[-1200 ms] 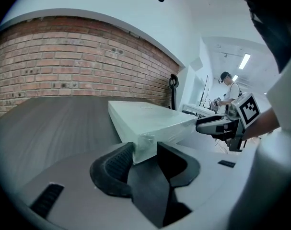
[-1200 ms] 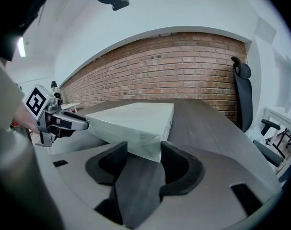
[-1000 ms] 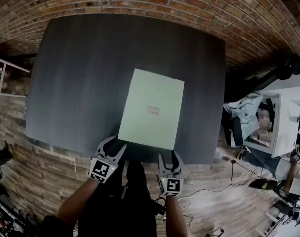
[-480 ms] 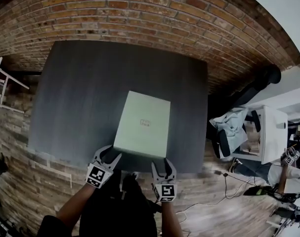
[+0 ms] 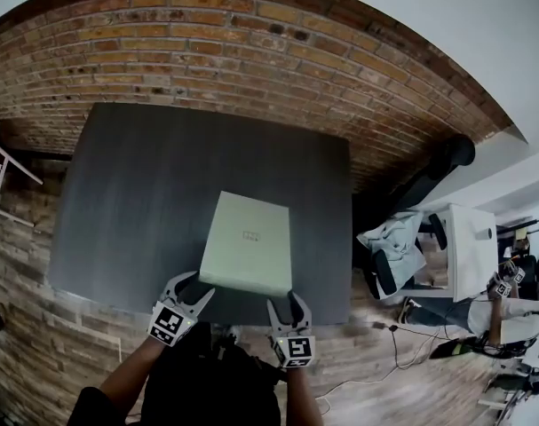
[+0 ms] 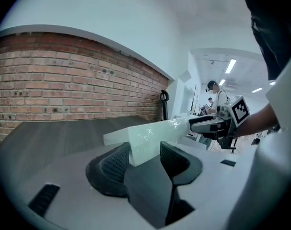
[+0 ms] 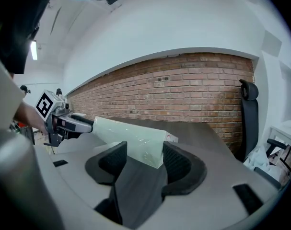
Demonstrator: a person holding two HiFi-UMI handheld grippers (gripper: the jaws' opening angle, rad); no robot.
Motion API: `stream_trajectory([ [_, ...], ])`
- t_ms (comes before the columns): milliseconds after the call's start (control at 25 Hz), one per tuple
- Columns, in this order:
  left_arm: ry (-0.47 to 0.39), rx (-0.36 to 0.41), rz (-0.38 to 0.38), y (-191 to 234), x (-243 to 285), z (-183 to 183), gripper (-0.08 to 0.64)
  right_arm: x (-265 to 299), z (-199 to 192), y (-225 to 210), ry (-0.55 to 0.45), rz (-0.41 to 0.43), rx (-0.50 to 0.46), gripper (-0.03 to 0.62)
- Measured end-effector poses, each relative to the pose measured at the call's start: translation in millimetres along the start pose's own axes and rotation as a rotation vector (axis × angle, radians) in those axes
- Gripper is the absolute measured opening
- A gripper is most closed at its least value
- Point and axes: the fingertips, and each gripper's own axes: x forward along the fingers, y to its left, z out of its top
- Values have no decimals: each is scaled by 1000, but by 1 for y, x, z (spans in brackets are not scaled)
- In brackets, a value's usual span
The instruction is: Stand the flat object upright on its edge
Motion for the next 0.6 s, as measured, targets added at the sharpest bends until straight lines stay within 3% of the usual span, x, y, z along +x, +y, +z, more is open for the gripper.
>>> stream_trajectory([
  [600, -113, 94, -125, 21, -7, 63, 210, 18, 63, -3, -87, -69, -66, 259],
])
